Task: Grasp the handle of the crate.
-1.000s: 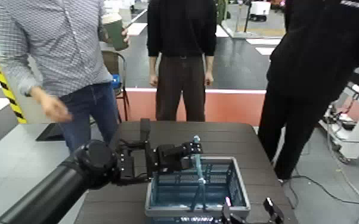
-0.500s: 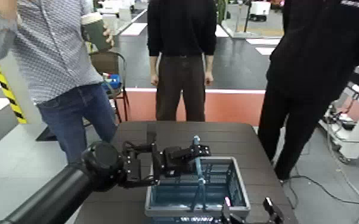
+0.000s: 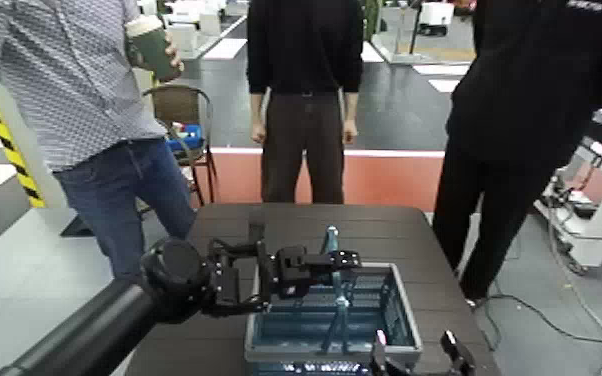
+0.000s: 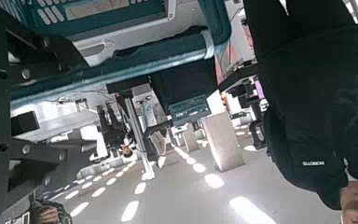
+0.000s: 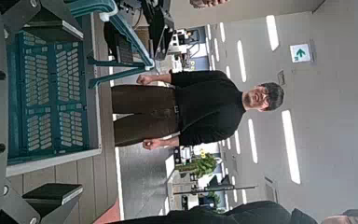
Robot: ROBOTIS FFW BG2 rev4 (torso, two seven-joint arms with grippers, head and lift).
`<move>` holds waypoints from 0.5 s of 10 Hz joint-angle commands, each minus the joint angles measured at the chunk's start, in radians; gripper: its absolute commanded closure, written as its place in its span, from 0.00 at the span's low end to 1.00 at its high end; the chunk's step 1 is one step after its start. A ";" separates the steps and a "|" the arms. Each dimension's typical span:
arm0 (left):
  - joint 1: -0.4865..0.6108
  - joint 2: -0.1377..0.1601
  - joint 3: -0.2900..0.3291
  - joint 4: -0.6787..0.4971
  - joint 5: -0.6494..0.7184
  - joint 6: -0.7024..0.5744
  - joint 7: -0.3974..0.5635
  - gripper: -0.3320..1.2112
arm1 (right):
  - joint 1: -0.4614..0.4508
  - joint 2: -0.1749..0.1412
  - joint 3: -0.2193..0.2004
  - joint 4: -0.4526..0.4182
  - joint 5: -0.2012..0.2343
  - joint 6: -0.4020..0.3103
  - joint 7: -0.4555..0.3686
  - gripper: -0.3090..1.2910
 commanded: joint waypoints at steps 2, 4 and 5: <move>-0.002 0.002 -0.003 0.001 0.003 0.008 -0.006 0.99 | 0.001 0.000 0.000 0.000 -0.002 0.000 0.000 0.29; 0.001 0.003 -0.003 -0.001 0.003 0.012 -0.010 0.99 | 0.001 0.000 0.000 0.000 -0.003 0.000 0.000 0.29; 0.001 0.003 -0.003 -0.004 0.003 0.015 -0.013 0.99 | 0.002 0.000 0.000 0.000 -0.003 0.000 0.000 0.29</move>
